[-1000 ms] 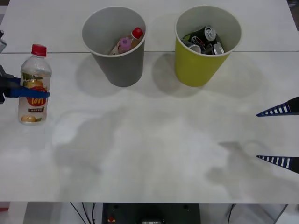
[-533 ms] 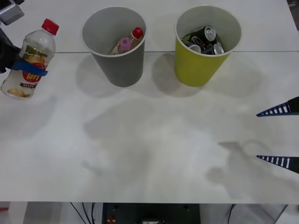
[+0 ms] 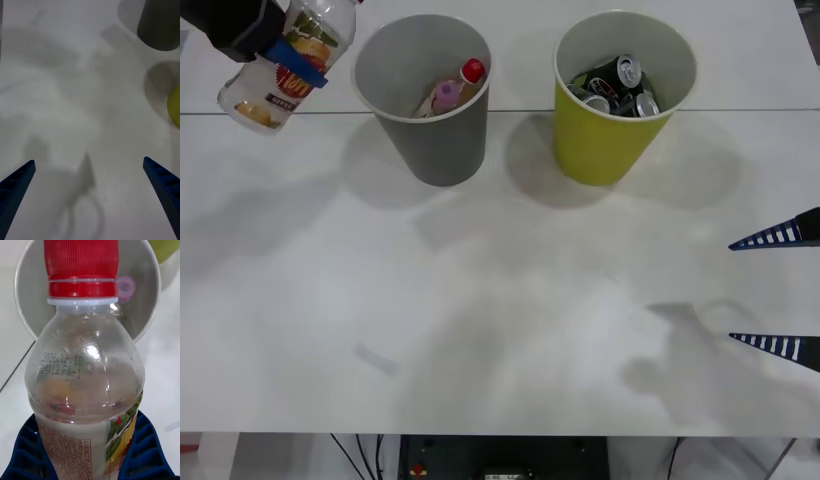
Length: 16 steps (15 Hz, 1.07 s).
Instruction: Put the can into the green bin and the plastic bottle into the gray bin
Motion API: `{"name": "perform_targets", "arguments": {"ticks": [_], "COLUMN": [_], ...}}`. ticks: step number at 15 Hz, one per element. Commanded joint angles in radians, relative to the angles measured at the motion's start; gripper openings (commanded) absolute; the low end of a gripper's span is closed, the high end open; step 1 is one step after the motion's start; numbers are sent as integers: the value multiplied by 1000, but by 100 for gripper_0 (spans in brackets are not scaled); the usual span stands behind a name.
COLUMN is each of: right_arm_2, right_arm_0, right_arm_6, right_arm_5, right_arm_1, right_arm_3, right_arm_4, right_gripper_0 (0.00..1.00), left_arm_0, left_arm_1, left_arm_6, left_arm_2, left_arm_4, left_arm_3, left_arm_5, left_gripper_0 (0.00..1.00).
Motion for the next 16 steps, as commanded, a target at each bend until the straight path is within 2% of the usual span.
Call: {"name": "perform_targets", "arguments": {"ticks": [1,4,9,13,16], "right_arm_2": [0,0,0,0,0], "right_arm_0": [0,0,0,0,0], "right_arm_6": [0,0,0,0,0], "right_arm_5": [0,0,0,0,0], "right_arm_1": [0,0,0,0,0], "right_arm_3": [0,0,0,0,0], "right_arm_4": [0,0,0,0,0], "right_gripper_0": [100,100,100,100,100], "left_arm_0": [-87,-148,-219,-248,-257], "left_arm_1": [-115,-223,-369,-433,-444], "left_arm_6": [6,9,9,9,9], "left_arm_2": [-3,-3,-1,2,4], "left_arm_4": [-103,-198,-302,-337,-351], "left_arm_3": [90,163,304,395,416], "left_arm_5": [-1,-1,8,87,102], "left_gripper_0": [2,2,2,3,6]}}
